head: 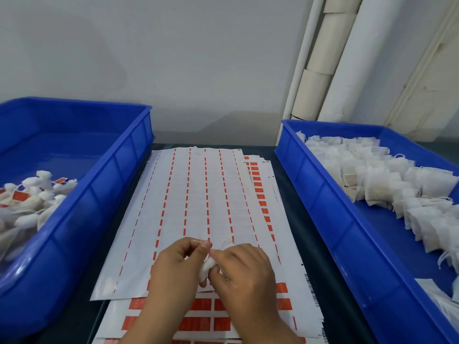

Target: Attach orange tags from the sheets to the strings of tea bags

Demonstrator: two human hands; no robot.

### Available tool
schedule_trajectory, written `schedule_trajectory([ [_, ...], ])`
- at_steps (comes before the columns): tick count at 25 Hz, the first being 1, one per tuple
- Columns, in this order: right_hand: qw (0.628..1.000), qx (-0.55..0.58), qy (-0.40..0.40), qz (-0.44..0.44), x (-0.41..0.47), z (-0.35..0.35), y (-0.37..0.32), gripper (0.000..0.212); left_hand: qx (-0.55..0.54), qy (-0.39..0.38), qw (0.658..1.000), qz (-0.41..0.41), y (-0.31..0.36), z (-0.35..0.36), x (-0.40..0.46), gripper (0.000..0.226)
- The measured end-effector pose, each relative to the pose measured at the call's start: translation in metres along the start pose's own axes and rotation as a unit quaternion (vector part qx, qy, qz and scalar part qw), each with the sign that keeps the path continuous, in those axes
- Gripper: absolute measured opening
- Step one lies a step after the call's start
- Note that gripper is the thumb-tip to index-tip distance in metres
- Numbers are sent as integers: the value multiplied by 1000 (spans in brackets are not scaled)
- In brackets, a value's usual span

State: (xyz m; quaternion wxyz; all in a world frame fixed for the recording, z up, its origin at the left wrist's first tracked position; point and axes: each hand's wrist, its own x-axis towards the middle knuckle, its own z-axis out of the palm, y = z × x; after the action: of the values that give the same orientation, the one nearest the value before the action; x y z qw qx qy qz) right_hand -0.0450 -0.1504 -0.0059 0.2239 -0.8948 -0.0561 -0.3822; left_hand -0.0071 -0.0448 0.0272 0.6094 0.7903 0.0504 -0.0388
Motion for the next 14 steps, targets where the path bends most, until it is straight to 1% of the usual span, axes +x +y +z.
schedule_trajectory([
  [2,1000,-6,-19,-23,1,-5,1,47,13,-11,1000,-5,0,0,2,23],
  [3,999,-11,-32,-20,1,-7,1,47,13,-20,1000,-12,1,0,2,22],
  [4,998,-11,-54,3,3,-9,0,41,-5,-29,999,-24,2,-1,3,20],
  [5,995,5,-84,52,6,-10,-2,31,-47,-39,997,-42,3,-1,5,17],
  [6,982,42,-129,131,11,-12,-3,20,-109,-50,990,-69,4,-3,7,16],
  [7,949,104,-189,232,15,-14,-5,12,-176,-64,977,-103,5,-7,10,22],
  [8,893,177,-242,335,20,-18,-6,10,-246,-88,956,-134,5,-11,12,29],
  [9,820,269,-272,425,23,-21,-5,11,-310,-125,930,-151,4,-16,13,33],
  [10,717,391,-279,505,25,-23,-2,10,-359,-165,906,-152,3,-18,12,30],
  [11,590,515,-270,560,26,-25,1,8,-388,-199,888,-142,2,-20,9,27],
  [12,464,608,-261,588,27,-28,1,17,-391,-222,884,-130,1,-20,5,29],
  [13,379,659,-261,595,27,-30,1,28,-369,-228,893,-117,-2,-18,2,34],
  [14,345,680,-265,590,24,-30,3,32,-318,-222,916,-101,-5,-17,-1,41],
])
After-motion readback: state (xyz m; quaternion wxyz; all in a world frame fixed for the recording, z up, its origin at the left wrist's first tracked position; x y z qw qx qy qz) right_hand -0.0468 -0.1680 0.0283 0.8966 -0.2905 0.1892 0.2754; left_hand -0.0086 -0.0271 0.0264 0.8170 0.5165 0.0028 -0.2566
